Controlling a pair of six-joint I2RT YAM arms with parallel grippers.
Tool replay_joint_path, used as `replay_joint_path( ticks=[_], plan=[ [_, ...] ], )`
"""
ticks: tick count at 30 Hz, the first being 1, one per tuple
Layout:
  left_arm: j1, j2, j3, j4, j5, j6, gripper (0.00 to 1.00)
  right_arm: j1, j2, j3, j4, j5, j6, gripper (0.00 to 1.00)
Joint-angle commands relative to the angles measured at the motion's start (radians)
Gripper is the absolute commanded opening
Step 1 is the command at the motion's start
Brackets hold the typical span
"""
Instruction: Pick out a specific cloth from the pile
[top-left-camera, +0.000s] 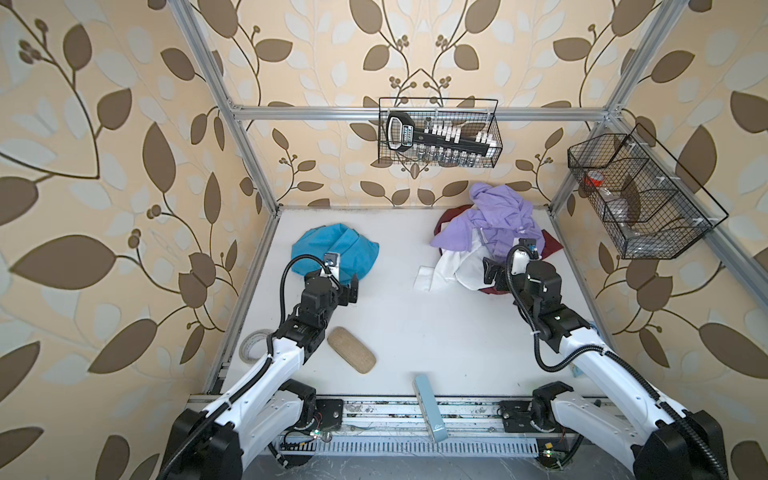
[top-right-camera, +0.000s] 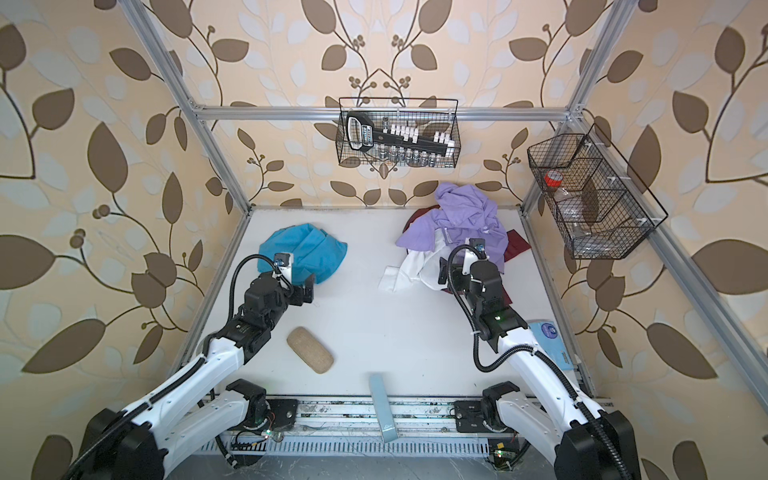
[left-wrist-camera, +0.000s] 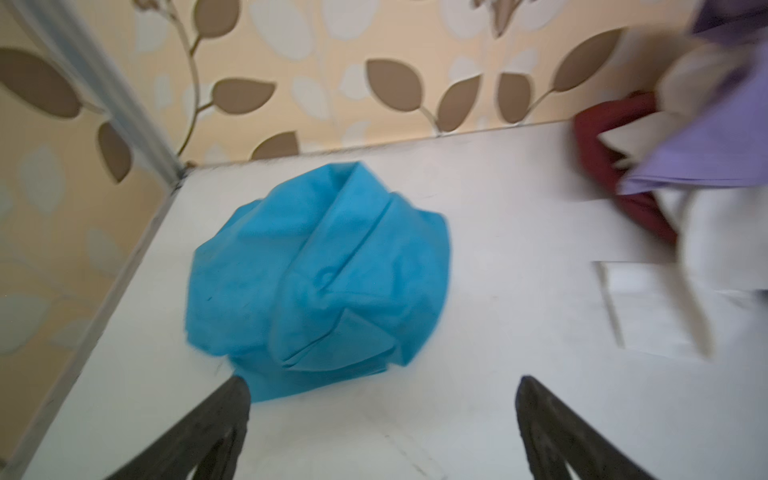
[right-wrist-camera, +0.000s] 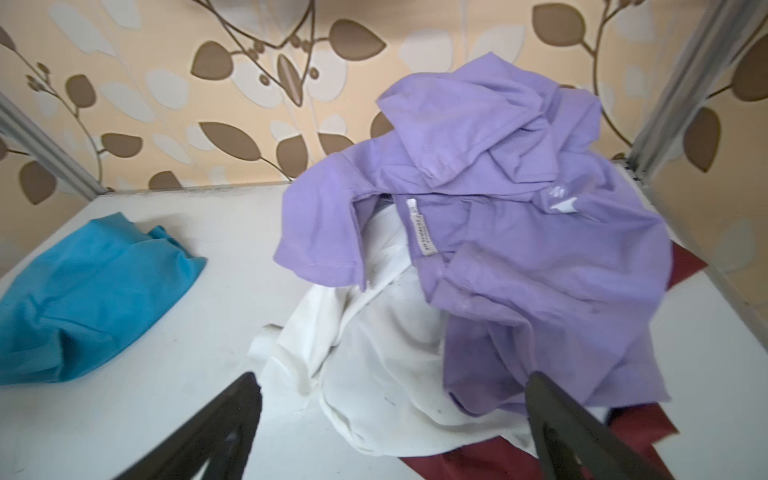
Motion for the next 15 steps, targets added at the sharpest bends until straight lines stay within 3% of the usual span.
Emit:
replay_joint_path(
  ticks=[1,7,15],
  plan=[
    [0.068,0.088,-0.035,0.21,-0.073,-0.066,0.99,-0.024,0.001,-0.078,0.185,0.107,-0.086,1.0],
    [0.101,0.274,-0.066,0.387,-0.131,-0.039,0.99,-0.108,0.1,-0.192,0.439,0.083,-0.081,1.0],
    [0.135,0.448,-0.081,0.537,-0.079,-0.055,0.99,-0.18,0.259,-0.234,0.61,0.077,-0.057,1.0]
  ],
)
